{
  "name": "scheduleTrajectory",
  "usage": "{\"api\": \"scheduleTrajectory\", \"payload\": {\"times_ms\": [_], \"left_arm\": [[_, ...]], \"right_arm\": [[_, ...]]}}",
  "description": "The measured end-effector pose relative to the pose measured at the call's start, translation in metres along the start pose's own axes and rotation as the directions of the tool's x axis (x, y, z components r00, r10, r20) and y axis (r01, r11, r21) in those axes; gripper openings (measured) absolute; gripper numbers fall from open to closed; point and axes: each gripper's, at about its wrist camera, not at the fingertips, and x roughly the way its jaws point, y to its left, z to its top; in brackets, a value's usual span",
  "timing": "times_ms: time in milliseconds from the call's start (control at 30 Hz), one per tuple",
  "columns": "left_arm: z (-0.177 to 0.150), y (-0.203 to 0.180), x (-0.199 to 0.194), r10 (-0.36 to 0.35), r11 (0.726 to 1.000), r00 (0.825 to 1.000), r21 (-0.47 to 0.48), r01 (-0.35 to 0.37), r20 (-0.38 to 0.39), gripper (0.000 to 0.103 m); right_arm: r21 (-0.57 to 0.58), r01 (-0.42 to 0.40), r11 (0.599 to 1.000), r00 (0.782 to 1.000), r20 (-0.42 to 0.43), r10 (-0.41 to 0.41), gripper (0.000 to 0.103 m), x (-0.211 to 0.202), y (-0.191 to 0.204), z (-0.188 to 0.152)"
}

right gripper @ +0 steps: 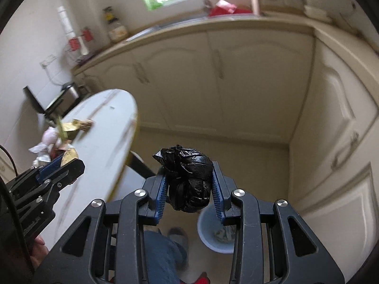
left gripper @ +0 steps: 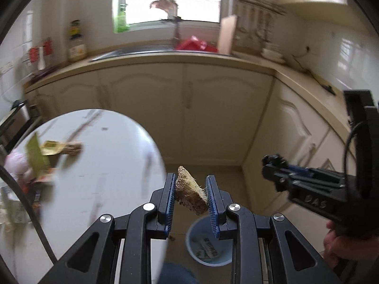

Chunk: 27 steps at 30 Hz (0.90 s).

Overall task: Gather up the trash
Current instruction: 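Carry the sponge piece and black bag over the blue wastebasket, then open both tools to drop the sponge and black bag into the wastebasket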

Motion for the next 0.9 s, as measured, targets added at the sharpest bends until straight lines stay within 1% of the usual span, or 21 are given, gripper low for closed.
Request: {"api": "scheduleTrajectory", "payload": {"times_ms": [200, 233, 300, 367, 467, 600, 700, 833, 900], "left_arm": [[0.005, -0.034, 0.057, -0.063, 0.996, 0.997, 0.055, 0.066, -0.053, 0.022], [0.003, -0.041, 0.068, -0.074, 0.995, 0.995, 0.062, 0.078, -0.065, 0.022], [0.002, -0.045, 0.089, -0.088, 0.993, 0.992, 0.072, 0.095, -0.088, 0.022], [-0.003, -0.052, 0.110, -0.103, 0.990, 0.988, 0.087, 0.113, -0.113, 0.022], [-0.011, -0.062, 0.143, -0.101, 0.986, 0.982, 0.114, 0.120, -0.158, 0.022], [-0.020, -0.067, 0.189, -0.085, 0.984, 0.967, 0.131, 0.119, -0.240, 0.022], [-0.022, -0.065, 0.219, -0.078, 0.987, 0.950, 0.107, 0.115, -0.301, 0.022], [-0.024, -0.063, 0.253, -0.073, 0.989, 0.932, 0.094, 0.113, -0.356, 0.022], [-0.024, -0.063, 0.266, -0.070, 0.989, 0.922, 0.096, 0.115, -0.381, 0.022]], "right_arm": [[0.083, 0.055, 0.995, 0.996, -0.075, -0.049, 0.032, 0.026, -0.055, -0.020], [0.099, 0.067, 0.993, 0.993, -0.102, -0.057, 0.032, 0.033, -0.068, -0.027], [0.117, 0.079, 0.990, 0.988, -0.139, -0.062, 0.032, 0.045, -0.080, -0.034], [0.139, 0.097, 0.986, 0.979, -0.190, -0.069, 0.032, 0.063, -0.095, -0.046], [0.170, 0.110, 0.979, 0.965, -0.253, -0.064, 0.032, 0.087, -0.114, -0.063], [0.203, 0.119, 0.972, 0.947, -0.316, -0.050, 0.032, 0.113, -0.131, -0.083], [0.226, 0.121, 0.967, 0.935, -0.353, -0.034, 0.032, 0.131, -0.140, -0.096], [0.246, 0.118, 0.962, 0.914, -0.405, -0.008, 0.032, 0.158, -0.145, -0.105], [0.255, 0.111, 0.961, 0.909, -0.416, 0.005, 0.032, 0.165, -0.148, -0.108]]}}
